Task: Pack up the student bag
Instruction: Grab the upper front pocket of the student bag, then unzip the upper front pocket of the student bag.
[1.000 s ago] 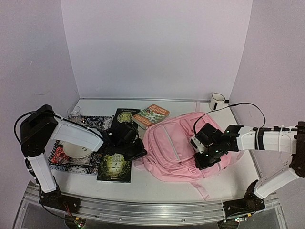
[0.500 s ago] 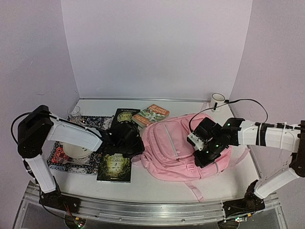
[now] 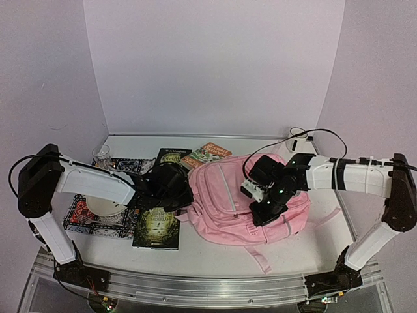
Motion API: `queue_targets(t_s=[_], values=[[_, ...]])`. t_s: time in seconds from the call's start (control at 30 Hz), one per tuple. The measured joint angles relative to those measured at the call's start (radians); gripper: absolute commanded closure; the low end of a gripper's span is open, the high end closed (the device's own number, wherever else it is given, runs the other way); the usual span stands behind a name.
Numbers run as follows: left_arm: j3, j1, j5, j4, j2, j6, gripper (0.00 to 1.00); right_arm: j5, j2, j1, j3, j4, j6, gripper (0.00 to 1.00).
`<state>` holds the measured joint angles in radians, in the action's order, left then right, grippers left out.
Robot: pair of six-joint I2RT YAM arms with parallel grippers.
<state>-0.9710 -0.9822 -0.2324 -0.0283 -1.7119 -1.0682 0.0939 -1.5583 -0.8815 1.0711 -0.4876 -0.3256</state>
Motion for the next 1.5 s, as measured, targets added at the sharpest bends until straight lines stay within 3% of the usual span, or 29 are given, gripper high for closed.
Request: queue_targets(t_s=[0.63, 0.97, 1.5], values=[[-0.005, -0.044, -0.083, 0.074, 0.004, -0.037, 1.00, 0.086, -0.162, -0.031, 0.143, -0.029, -0.057, 0.99], [0.072, -0.065, -0.113, 0.142, 0.108, -0.039, 1.00, 0.040, -0.096, -0.052, 0.084, 0.042, -0.069, 1.00], [0.074, -0.070, -0.120, 0.221, 0.021, -0.112, 1.00, 0.118, -0.145, -0.062, 0.144, 0.121, -0.130, 0.96]])
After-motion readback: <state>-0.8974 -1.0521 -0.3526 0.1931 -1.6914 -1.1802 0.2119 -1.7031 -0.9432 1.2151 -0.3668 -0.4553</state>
